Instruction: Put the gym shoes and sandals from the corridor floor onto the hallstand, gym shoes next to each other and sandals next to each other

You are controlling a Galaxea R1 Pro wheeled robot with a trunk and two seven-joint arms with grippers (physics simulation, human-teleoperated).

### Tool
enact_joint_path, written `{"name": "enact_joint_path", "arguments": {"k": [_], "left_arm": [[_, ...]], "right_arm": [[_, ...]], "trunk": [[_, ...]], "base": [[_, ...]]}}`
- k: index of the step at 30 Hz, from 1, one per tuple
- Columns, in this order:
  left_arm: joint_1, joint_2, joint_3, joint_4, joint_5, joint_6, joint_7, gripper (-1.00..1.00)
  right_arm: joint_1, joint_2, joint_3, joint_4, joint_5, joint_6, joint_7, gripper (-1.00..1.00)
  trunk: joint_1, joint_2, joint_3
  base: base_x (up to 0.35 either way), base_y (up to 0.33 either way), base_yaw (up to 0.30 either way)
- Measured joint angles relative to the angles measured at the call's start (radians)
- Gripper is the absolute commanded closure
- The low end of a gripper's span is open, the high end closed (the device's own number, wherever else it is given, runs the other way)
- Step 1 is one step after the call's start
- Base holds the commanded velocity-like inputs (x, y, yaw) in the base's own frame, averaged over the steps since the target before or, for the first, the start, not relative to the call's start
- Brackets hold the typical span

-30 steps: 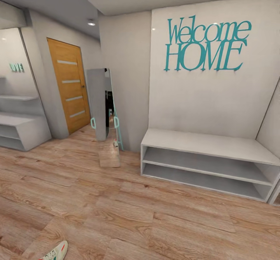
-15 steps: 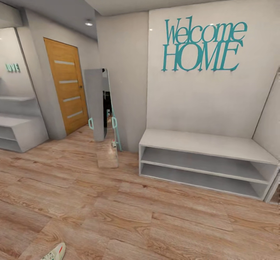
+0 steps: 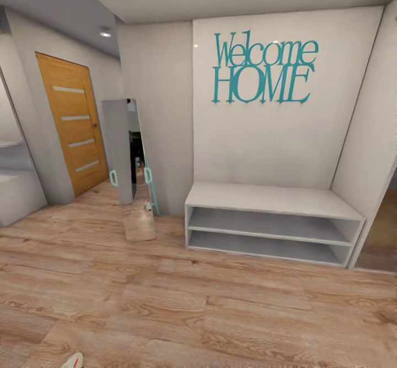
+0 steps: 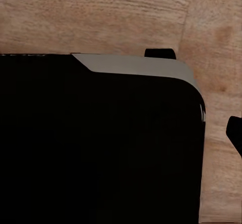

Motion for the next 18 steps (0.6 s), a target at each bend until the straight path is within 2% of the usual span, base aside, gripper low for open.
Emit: {"name": "enact_joint_path", "arguments": {"k": [10,18], "left_arm": [[-0.003,0.001,0.000,0.000,0.000,0.000,0.002,-1.00],[-0.004,-0.001,0.000,0.000,0.000,0.000,0.003,-1.00]], "right_arm": [[0.000,-0.001,0.000,0.000,0.000,0.001,-0.001,-1.00],[0.000,-0.001,0.000,0.000,0.000,0.001,-0.001,-1.00]], "trunk": [[0.000,0.000,0.001],[0.000,0.000,0.001]], "base": [[-0.063,0.096,-0.017],[-0.002,0.253,0.000]]}}
